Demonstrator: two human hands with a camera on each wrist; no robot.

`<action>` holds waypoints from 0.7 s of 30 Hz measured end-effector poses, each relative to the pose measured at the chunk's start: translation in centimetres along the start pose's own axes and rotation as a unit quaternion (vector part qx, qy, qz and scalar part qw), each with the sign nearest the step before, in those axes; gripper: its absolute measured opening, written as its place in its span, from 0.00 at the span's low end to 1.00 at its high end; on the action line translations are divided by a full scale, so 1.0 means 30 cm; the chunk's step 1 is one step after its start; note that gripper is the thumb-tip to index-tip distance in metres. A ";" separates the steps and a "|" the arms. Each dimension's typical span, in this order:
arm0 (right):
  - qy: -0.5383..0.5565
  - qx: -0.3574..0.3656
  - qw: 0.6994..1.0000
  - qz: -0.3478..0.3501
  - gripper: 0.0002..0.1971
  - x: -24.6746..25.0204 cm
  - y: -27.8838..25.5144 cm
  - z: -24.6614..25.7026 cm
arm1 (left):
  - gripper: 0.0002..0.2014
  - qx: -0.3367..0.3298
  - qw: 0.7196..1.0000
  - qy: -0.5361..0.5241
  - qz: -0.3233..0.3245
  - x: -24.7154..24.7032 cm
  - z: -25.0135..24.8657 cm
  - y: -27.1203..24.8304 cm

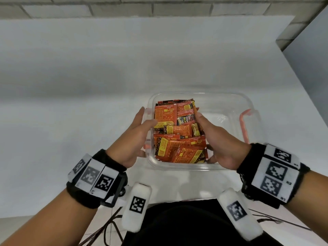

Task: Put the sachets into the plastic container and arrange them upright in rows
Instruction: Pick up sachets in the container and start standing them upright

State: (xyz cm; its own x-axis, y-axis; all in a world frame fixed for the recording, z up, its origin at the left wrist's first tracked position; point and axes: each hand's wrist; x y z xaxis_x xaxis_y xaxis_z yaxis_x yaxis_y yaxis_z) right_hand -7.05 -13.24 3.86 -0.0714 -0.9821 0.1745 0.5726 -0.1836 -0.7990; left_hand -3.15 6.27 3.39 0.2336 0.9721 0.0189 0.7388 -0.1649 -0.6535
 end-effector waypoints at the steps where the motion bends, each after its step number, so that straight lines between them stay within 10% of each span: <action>1: 0.002 -0.008 1.000 0.007 0.28 -0.005 0.004 0.002 | 0.33 0.009 1.000 -0.006 0.008 -0.003 -0.002 -0.003; 11: 0.004 -0.014 1.000 0.005 0.41 -0.049 0.056 0.041 | 0.32 0.021 0.999 -0.043 0.002 -0.019 -0.012 0.037; 17: -0.010 -0.002 1.000 -0.020 0.21 0.021 -0.003 0.084 | 0.35 0.033 0.999 -0.041 0.000 0.026 -0.018 0.071; 21: -0.009 0.003 1.000 0.012 0.30 -0.004 0.015 0.086 | 0.41 0.049 0.998 -0.035 0.019 0.009 -0.038 0.078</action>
State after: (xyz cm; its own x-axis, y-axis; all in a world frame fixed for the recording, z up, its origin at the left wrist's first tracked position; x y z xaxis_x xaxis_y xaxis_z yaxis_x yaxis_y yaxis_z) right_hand -4.67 -13.10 4.96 -0.0437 -0.9852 0.1656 0.5793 -0.1600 -0.7993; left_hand -0.64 5.94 2.73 0.2129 0.9754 -0.0571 0.6638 -0.1873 -0.7241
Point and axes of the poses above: each hand's wrist, its own y-axis towards the middle knuckle, its own x-axis out of the back of the hand, z = x × y, and after that the axes turned 5 degrees about -z, right-handed
